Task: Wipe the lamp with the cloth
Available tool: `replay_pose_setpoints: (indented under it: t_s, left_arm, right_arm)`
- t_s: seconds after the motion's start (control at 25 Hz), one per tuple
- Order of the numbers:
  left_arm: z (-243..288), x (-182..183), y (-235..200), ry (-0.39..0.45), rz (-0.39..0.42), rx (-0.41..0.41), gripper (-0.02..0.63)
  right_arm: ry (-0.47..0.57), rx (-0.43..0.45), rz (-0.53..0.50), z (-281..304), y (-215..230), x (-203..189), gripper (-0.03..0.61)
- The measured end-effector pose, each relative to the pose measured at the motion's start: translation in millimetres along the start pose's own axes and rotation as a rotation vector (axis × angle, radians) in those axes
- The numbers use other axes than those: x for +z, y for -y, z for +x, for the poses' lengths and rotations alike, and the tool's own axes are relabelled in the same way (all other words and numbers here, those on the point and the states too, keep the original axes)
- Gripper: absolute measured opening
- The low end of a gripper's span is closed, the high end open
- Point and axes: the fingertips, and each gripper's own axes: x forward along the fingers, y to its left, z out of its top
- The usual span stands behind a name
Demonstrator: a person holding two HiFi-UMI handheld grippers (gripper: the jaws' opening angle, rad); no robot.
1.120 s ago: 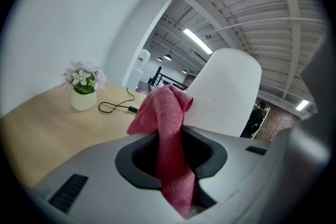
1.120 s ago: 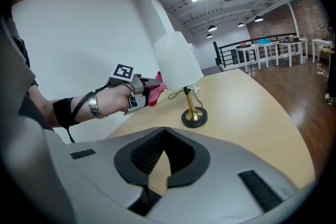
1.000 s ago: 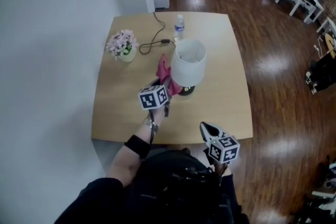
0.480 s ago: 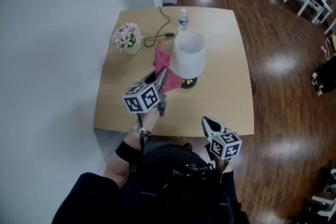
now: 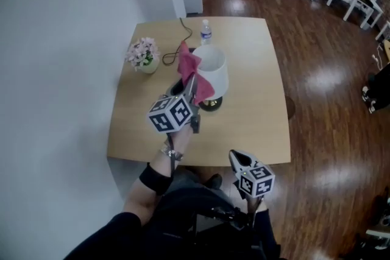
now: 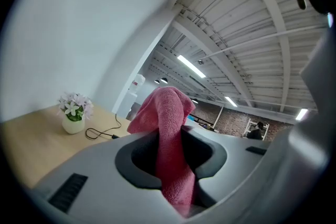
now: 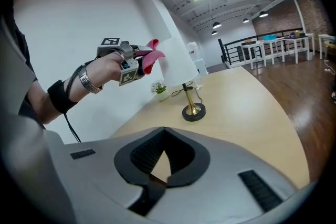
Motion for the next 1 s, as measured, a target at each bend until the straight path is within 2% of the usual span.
replay_pose_setpoints:
  t_s: [0.24, 0.6, 0.8, 1.0]
  left_arm:
    - [3.8, -9.0, -2.5, 0.005, 0.038, 0.019, 0.112]
    - [3.6, -49.6, -25.9, -0.053, 0.048, -0.006, 0.112]
    - [4.8, -84.7, -51.7, -0.132, 0.036, 0.014, 0.112]
    - [3.0, -113.8, -69.0, -0.194, 0.037, 0.062, 0.112]
  right_arm:
    - [-0.020, -0.058, 0.027, 0.8, 6.4, 5.2, 0.006]
    - [-0.038, -0.160, 0.017, 0.5, 19.5, 22.9, 0.006]
    - [-0.073, -0.140, 0.019, 21.3, 17.8, 18.3, 0.006]
    - [-0.105, -0.075, -0.056, 41.1, 20.6, 29.9, 0.006]
